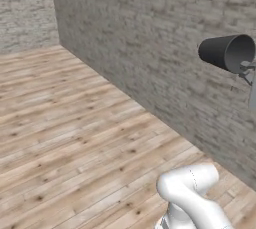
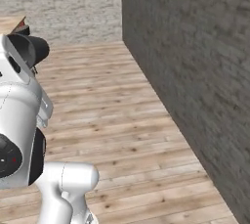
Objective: There is a bowl on the dining counter. Grab a lemon wedge from the fridge and place it in the bowl. Then get the liquor bottle and glass cup from the cabinet and place them next to the bowl.
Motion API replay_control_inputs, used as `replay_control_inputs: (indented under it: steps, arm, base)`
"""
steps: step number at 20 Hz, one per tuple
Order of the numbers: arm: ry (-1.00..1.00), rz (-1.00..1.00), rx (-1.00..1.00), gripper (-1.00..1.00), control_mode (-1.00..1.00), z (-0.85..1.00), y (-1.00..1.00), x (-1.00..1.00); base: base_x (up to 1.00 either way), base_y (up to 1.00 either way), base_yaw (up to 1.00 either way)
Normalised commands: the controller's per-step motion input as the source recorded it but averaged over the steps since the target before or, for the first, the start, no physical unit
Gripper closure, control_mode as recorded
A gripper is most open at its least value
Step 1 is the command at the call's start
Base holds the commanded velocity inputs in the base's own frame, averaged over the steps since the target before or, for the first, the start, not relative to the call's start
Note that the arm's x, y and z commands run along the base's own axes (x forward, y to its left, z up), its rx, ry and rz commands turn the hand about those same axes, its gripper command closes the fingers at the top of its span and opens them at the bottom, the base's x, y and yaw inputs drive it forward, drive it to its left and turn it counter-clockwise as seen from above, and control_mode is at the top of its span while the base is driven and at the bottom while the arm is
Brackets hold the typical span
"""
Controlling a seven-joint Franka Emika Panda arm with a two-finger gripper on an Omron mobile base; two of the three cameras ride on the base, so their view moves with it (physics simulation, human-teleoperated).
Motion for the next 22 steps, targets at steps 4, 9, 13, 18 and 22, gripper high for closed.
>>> replay_control_inputs:
  steps: [4,9,13,18,22]
  arm:
    - [0.0,0.0,0.0,1.0,1.0,0.0,0.0,0.0]
    - [0.0,0.0,0.0,1.0,1.0,0.0,0.0,0.0]
    - [0.0,0.0,0.0,1.0,1.0,0.0,0.0,0.0]
    - [0.0,0.0,0.0,1.0,1.0,0.0,0.0,0.0]
    - [0.0,0.0,0.0,1.0,1.0,0.0,0.0,0.0]
  base:
    - [1.0,-0.16,0.15]
    - [1.0,-0.17,0.15]
    - [1.0,-0.15,0.17]
    - [1.0,-0.09,0.36]
    - [1.0,-0.07,0.42]
